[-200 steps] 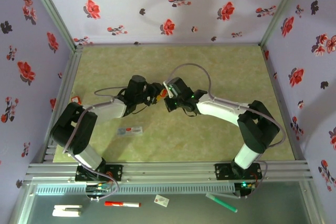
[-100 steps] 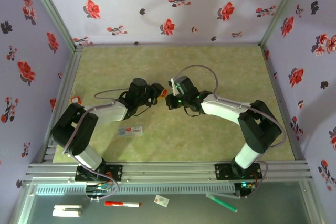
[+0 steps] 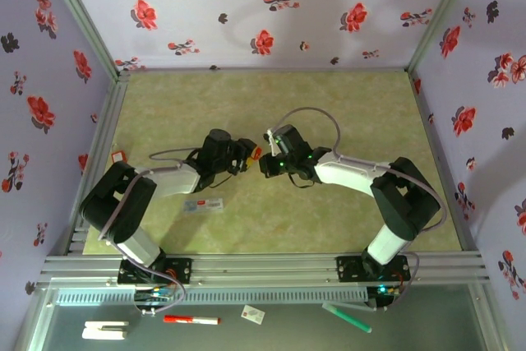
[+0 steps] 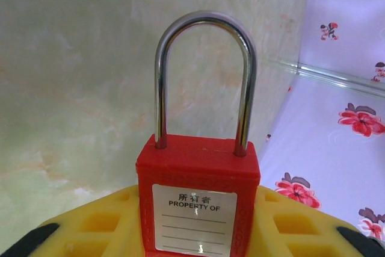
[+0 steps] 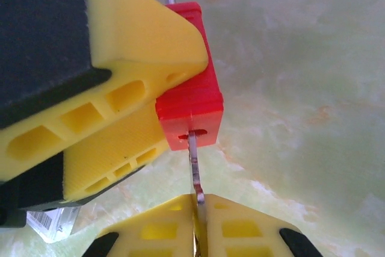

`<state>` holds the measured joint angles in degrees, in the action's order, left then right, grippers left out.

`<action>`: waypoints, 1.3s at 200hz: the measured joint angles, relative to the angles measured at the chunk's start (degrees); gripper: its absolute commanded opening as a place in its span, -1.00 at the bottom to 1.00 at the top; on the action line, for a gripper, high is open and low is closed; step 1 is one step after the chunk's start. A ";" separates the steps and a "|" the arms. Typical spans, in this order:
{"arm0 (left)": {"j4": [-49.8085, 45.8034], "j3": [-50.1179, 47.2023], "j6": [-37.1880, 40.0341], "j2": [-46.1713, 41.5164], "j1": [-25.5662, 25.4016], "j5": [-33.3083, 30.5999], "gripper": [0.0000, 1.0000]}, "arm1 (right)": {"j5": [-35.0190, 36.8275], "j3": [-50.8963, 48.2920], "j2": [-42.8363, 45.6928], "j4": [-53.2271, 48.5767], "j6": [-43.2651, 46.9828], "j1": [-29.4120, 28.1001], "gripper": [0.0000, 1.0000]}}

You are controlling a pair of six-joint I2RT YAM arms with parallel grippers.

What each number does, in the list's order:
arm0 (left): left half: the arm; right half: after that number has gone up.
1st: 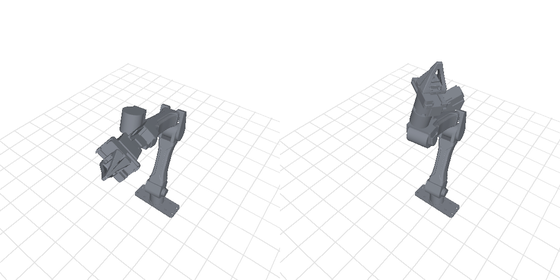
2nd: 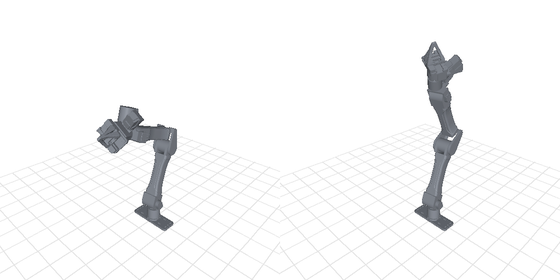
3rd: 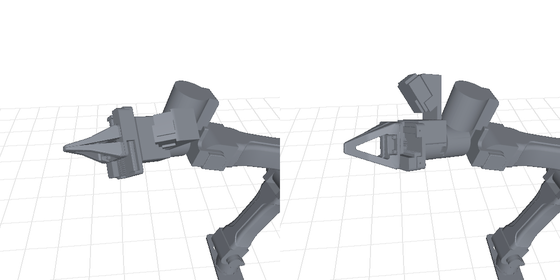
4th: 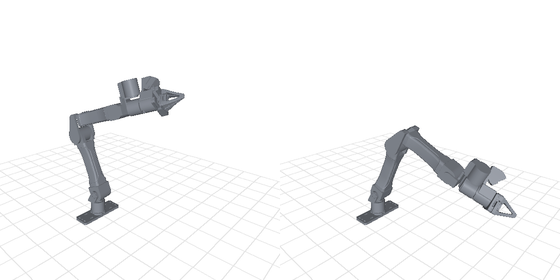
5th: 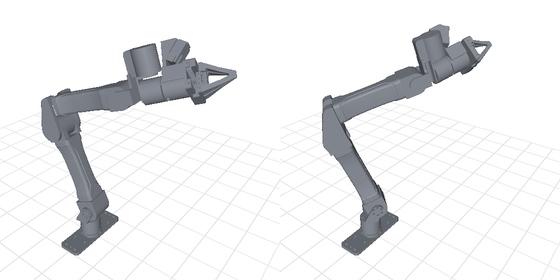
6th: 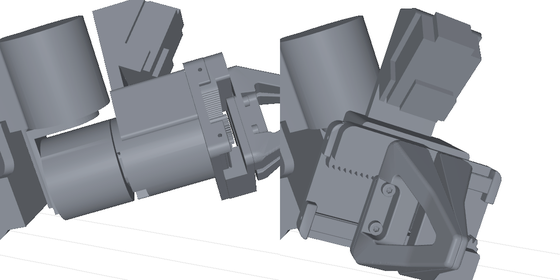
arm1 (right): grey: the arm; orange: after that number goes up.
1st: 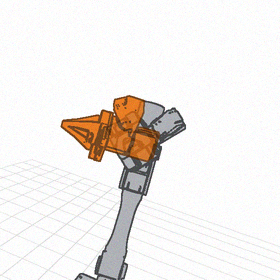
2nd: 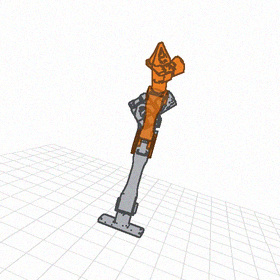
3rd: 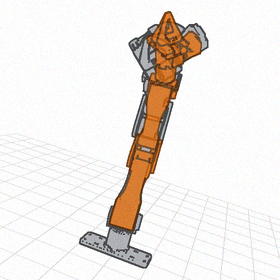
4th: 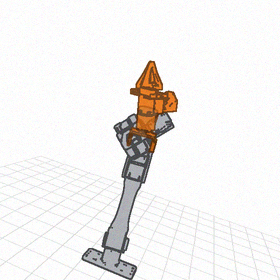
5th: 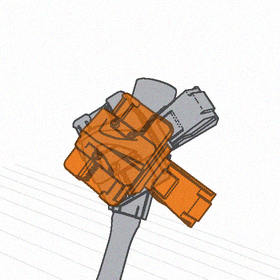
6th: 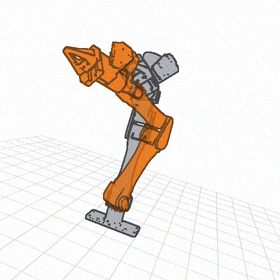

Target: Unlock with the key

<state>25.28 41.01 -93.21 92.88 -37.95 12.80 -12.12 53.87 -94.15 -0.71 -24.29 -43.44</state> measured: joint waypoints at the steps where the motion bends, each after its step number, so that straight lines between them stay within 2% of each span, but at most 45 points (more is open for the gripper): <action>1: 0.02 0.00 -0.09 0.00 -0.02 0.20 -1.00 | 0.00 -0.04 0.00 0.17 -0.04 0.00 -0.75; 7: 0.11 -0.20 -0.42 0.00 -0.33 2.23 -1.00 | 0.04 -0.09 0.00 1.51 -0.22 0.00 -0.73; 78: 1.11 -2.21 -1.20 0.00 -0.70 4.59 -1.00 | -1.88 -1.55 0.37 1.29 -1.88 0.04 -0.60; 107: 1.09 -2.32 -1.09 -0.02 0.11 6.43 -1.00 | -2.80 -1.81 0.85 1.33 -1.92 0.04 -0.48; 169: 1.07 -2.84 -0.55 -0.26 1.11 12.90 -1.00 | -3.96 -5.11 5.66 2.01 -2.67 -0.11 -0.34; 260: -2.03 -5.44 0.83 -0.26 1.55 16.96 -1.00 | -1.97 -8.44 11.82 5.64 -4.85 0.61 -0.12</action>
<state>23.24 35.57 -92.38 92.62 -36.40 29.76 -14.09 45.43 -82.32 4.93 -29.15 -42.83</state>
